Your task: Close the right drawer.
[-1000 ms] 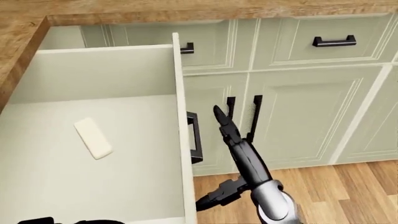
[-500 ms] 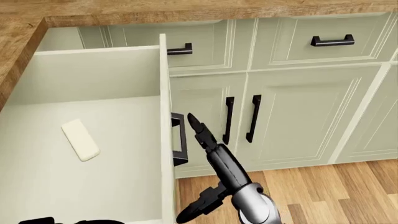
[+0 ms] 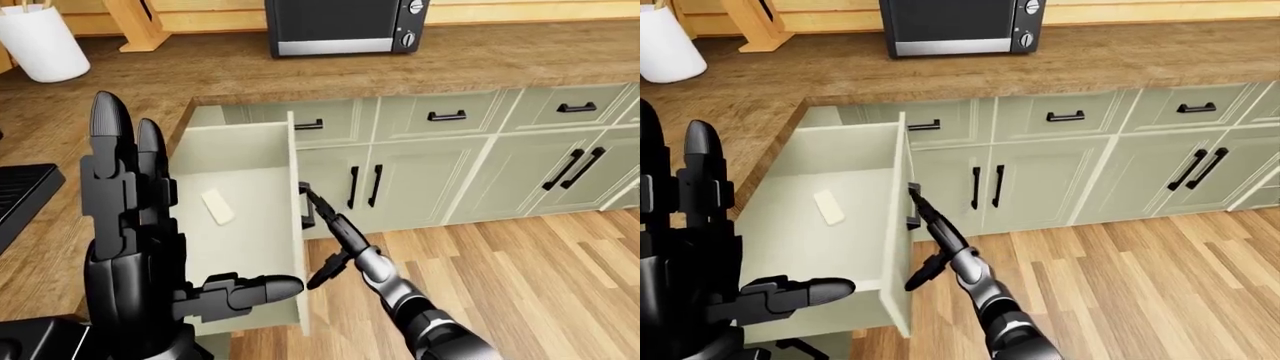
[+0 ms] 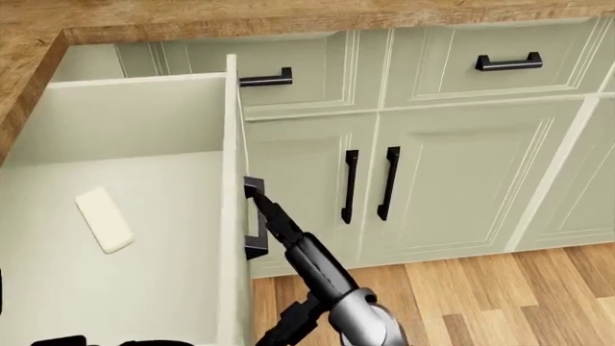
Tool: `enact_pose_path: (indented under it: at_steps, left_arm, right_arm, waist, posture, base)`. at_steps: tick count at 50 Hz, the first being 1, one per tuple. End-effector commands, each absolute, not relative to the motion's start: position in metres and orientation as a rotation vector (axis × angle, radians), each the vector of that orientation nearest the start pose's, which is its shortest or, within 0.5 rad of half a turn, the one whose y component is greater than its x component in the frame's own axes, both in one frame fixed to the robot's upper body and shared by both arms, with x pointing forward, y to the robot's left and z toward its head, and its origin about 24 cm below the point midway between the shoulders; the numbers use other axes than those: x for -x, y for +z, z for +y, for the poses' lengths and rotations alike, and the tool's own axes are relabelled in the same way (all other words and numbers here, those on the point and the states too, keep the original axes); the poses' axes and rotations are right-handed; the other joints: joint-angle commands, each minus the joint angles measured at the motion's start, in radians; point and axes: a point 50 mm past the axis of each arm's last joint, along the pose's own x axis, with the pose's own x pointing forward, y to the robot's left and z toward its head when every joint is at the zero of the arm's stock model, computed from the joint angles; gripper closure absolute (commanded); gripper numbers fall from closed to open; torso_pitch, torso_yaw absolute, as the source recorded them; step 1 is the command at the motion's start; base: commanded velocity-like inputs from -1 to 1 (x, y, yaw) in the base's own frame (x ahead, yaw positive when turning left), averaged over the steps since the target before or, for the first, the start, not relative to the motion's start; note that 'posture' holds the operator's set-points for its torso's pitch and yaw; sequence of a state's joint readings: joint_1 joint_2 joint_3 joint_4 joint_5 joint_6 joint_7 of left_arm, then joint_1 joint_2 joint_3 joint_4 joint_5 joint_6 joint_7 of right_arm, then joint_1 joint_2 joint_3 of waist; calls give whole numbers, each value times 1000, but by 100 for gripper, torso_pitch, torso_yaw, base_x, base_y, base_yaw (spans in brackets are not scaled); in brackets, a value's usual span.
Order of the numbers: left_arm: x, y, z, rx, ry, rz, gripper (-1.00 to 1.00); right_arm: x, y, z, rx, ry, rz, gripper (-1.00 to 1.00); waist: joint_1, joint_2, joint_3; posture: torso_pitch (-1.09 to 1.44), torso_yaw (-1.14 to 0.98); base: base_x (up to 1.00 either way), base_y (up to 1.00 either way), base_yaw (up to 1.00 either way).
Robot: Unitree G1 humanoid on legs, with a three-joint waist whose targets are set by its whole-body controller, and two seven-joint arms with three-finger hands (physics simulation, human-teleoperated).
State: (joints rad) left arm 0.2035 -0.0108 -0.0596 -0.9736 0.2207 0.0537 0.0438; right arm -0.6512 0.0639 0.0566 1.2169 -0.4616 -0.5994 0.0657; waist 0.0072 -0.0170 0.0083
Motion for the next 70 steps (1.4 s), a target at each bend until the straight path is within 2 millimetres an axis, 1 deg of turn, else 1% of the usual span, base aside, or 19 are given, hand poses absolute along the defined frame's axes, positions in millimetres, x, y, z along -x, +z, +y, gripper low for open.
enact_pose_path:
  at_steps: [1,13,25,34,45,53,61,63,66,70]
  left_arm:
    - [-151,214,151,-171,139,-788,-100]
    - [-151,214,151,-168,140,-788,-100]
    - [-151,214,151,-169,139,-786,-100]
    - [-152,213,151,-171,138,-784,-100]
    - [-152,214,151,-168,138,-786,-100]
    - [-152,215,152,-166,140,-786,-100]
    - [-152,214,152,-167,139,-786,-100]
    - [-152,214,152,-167,138,-785,-100]
    - [-152,214,152,-168,140,-785,-100]
    - [-152,214,151,-172,139,-785,-100]
  right_arm:
    - [-320,18,-33,429,646,-114,-100]
    - [-316,17,-18,446,695,-110,-100]
    - [-312,14,-10,467,733,-101,-100]
    - [-317,22,-5,479,787,-107,-100]
    - [-303,20,15,511,930,-135,-100]
    - [-298,19,22,519,969,-140,-100]
    - [-299,20,22,523,972,-141,-100]
    - [-301,21,19,520,961,-145,-100]
    - [-308,27,11,514,922,-167,-100]
    - [-327,50,-13,498,829,-220,-100]
  waist:
    - [6,4,-15]
    - [7,6,-12]
    - [4,9,-11]
    - [0,9,-13]
    - [-7,10,-17]
    - [-12,13,-17]
    - [-8,14,-15]
    - [-7,14,-14]
    - [-3,13,-12]
    - [2,10,-8]
  posture:
    - [0,0]
    - [0,0]
    - [0,0]
    - [0,0]
    - [0,0]
    - [0,0]
    - [0,0]
    - [0,0]
    - [0,0]
    - [0,0]
  base:
    - [0,0,0]
    - [0,0,0]
    - [0,0,0]
    - [0,0,0]
    - [0,0,0]
    - [0,0,0]
    - [0,0,0]
    - [0,0,0]
    - [0,0,0]
    - [0,0,0]
